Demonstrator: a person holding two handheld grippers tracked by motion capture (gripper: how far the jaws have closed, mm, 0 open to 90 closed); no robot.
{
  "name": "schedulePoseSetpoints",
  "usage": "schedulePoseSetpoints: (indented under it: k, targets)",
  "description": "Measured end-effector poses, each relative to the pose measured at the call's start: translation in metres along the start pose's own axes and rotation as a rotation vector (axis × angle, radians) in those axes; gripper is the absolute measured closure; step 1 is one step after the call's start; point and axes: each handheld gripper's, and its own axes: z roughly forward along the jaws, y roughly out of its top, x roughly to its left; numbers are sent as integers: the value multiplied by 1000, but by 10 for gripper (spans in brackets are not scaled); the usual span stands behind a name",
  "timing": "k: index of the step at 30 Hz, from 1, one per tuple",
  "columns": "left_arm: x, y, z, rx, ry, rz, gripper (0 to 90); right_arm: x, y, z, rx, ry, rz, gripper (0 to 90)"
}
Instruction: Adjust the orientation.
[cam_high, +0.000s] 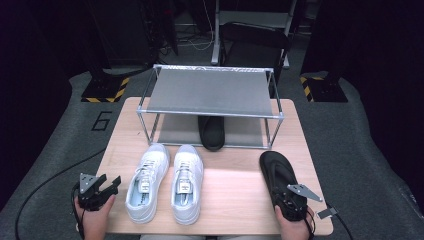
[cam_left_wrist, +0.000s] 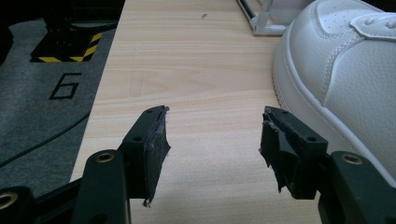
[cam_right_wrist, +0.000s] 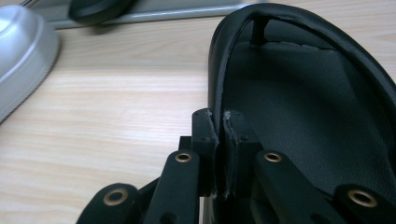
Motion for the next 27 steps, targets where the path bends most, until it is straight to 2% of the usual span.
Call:
schedulePoseSetpoints:
  k: [3,4,11,16,21,25,27]
  targets:
    - [0,0,0,3,0,0,404,9,0,3,6,31,-21,839]
    - [1,0,-1,19,-3,4,404,12,0,4,9,41,-16,839]
    - [1,1,-2,19,-5,-4,404,34,2,14,15,97,-33,839]
    - [2,1,-2,18,-6,-1,404,48,1,18,20,120,-46,838]
    - [1,1,-2,15,-5,1,404,57,0,21,27,139,-45,838]
    - [2,1,-2,14,-4,0,404,63,0,24,31,156,-63,837]
    - [2,1,-2,15,-6,-4,404,66,0,26,26,163,-54,836]
